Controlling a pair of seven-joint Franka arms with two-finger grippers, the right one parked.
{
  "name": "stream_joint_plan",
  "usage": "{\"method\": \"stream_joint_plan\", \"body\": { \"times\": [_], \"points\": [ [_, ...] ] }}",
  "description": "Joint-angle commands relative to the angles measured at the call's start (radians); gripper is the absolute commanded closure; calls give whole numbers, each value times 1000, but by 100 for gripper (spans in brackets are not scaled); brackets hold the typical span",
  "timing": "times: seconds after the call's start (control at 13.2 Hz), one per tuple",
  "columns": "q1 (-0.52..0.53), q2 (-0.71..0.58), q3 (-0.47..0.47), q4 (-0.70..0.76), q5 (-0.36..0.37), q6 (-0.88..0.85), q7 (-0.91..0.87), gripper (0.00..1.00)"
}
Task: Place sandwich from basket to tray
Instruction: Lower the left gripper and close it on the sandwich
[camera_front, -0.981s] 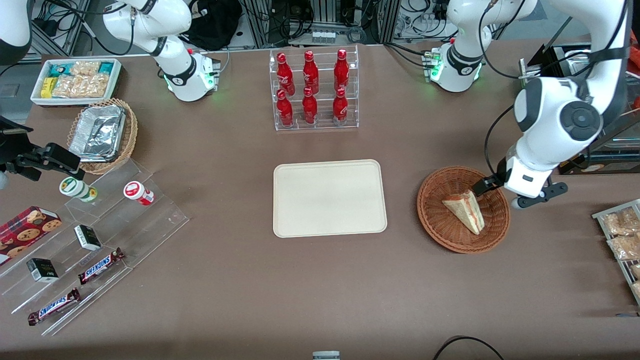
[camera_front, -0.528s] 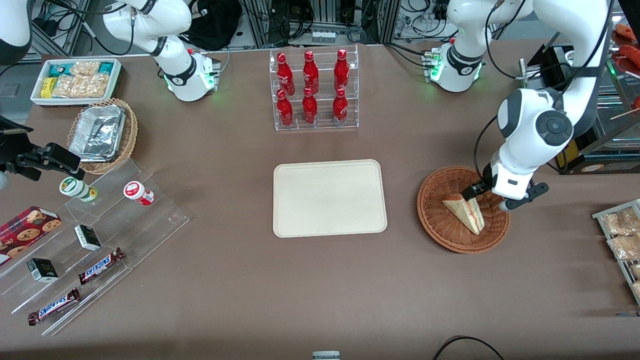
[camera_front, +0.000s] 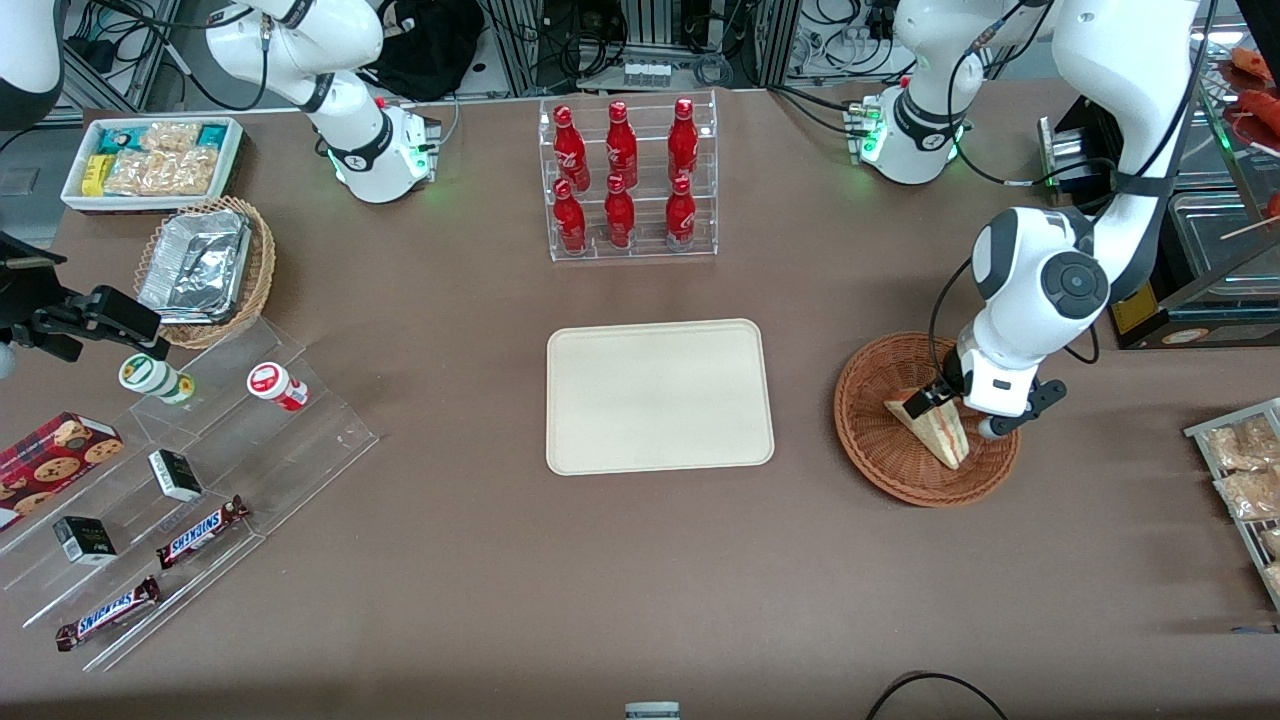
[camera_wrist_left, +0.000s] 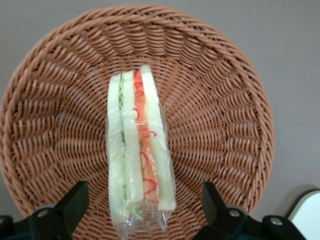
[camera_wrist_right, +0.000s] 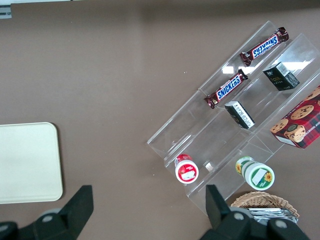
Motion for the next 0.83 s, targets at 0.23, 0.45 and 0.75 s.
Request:
{"method": "stream_joint_plan", "body": {
  "times": [0.23,0.45,0.75],
  "points": [
    [1,37,0,10,6,35,-16,84],
    [4,7,0,51,9,-18,-13,91],
    [-40,-25,-12,289,12,-412,-10,91]
  ]
}}
